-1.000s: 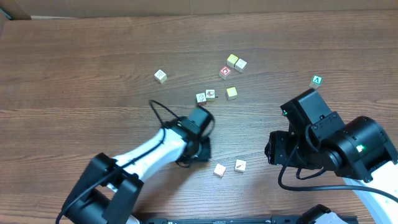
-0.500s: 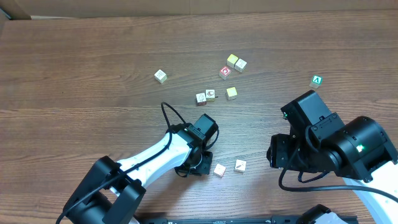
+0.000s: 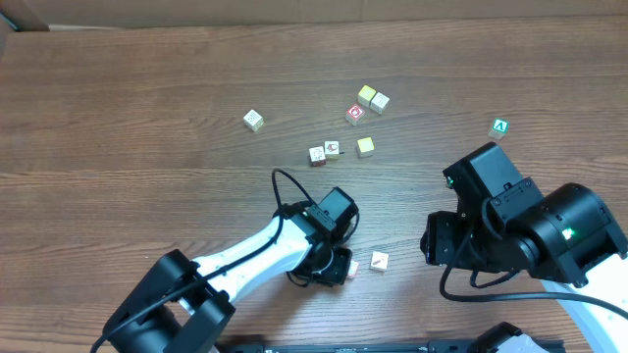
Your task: Flip 5 blocks
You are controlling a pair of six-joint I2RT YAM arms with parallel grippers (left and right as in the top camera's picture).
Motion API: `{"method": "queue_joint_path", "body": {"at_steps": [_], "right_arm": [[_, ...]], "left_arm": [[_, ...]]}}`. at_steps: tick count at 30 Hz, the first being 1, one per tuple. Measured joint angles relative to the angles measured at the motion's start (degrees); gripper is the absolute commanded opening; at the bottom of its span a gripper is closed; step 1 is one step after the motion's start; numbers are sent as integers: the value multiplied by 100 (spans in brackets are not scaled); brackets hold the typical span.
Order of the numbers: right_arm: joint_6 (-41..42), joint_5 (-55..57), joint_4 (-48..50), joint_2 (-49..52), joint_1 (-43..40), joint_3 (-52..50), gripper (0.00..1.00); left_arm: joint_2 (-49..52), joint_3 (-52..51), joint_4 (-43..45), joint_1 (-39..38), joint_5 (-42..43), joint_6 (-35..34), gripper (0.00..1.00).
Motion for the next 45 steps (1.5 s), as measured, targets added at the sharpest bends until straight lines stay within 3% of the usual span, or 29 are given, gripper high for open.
{"method": "queue_joint_path", "body": {"at_steps": [14,45], "right_arm": [[-4,0,-2,0,0,-4,52],[-4,-2,0,0,0,-4,52]], "left_arm": [[22,0,640,-35,70,-195,4],[516,17,1200,-35,586,-413,4]]}}
